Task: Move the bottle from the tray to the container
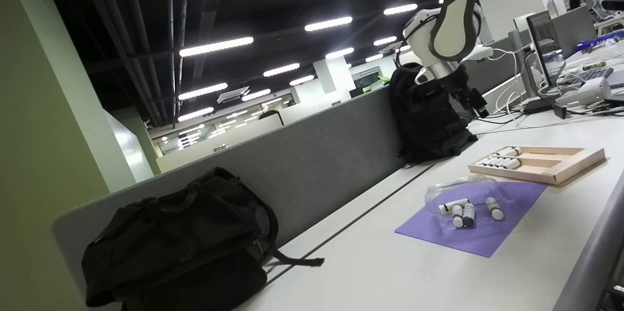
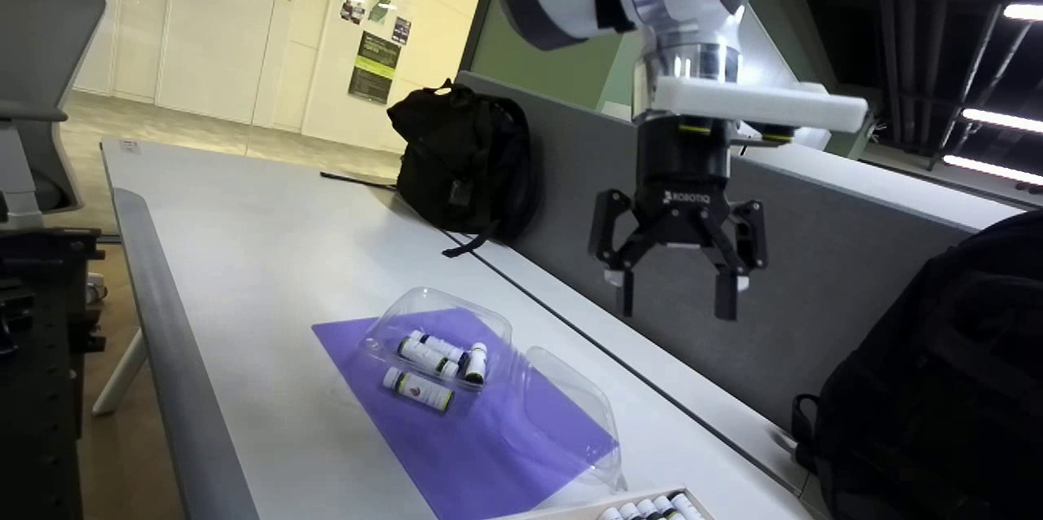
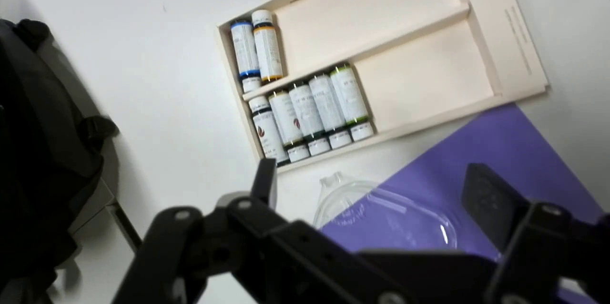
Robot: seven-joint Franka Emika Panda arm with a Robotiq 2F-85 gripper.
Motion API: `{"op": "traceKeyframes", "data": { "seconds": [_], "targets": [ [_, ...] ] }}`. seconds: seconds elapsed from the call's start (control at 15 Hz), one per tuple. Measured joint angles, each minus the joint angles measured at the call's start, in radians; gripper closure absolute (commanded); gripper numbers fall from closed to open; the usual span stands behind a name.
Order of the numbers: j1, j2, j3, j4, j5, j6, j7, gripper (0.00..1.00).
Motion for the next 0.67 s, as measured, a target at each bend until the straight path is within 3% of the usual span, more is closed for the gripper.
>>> {"op": "traceKeyframes", "data": {
  "seconds": [0.13, 0.67],
  "targets": [
    [-0.033, 0.043, -0.02, 0.021, 0.009, 0.008, -0.074, 0.0],
    [-0.016, 0.043, -0.015, 0.019, 0.009, 0.01, -0.074, 0.0]
  ]
}}
